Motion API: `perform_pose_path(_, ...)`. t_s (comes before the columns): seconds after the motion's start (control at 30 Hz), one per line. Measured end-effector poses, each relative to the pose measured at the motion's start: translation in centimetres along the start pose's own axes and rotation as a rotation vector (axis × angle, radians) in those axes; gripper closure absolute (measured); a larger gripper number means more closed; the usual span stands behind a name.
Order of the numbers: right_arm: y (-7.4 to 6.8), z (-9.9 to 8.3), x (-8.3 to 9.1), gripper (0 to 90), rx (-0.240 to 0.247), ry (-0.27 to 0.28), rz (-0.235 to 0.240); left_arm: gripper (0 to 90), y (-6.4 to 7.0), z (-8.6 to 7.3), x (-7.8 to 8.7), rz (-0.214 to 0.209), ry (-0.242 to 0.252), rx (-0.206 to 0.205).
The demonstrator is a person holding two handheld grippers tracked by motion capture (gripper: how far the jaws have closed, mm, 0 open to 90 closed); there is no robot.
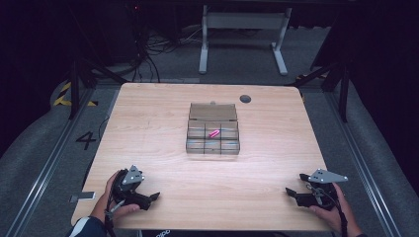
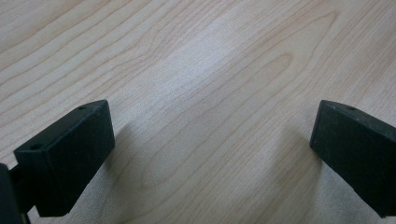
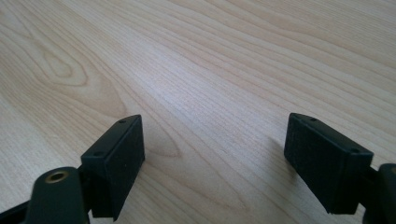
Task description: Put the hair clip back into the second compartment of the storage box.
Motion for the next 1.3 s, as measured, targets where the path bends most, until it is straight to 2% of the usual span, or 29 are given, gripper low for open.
perform_pose_path(0.37, 0.12, 0.05, -0.08, 20.8, -0.005, 0.000, -0.008, 0.2, -0.14, 0.31, -0.22, -0.005, -0.001, -0.014)
perform_pose_path(1.17, 0.18, 0.05, -0.09, 20.7, -0.010, -0.002, -0.010, 0.6, -0.15, 0.39, -0.30, -0.007, -0.003, -0.007)
perform_pose_path(1.3, 0.18, 0.05, -0.09, 20.7, -0.010, -0.002, -0.010, 0.6, -0.26, 0.45, -0.33, -0.006, -0.003, -0.017)
Point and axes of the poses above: each handheld gripper's, and its own axes: x roughly backward along the jaws, z roughly out of its top, y roughly to its right, the point moved 9 cm from there along -x, roughly forward along the jaws, and after that the axes turned 7 degrees about x, right-handed, at the moved point
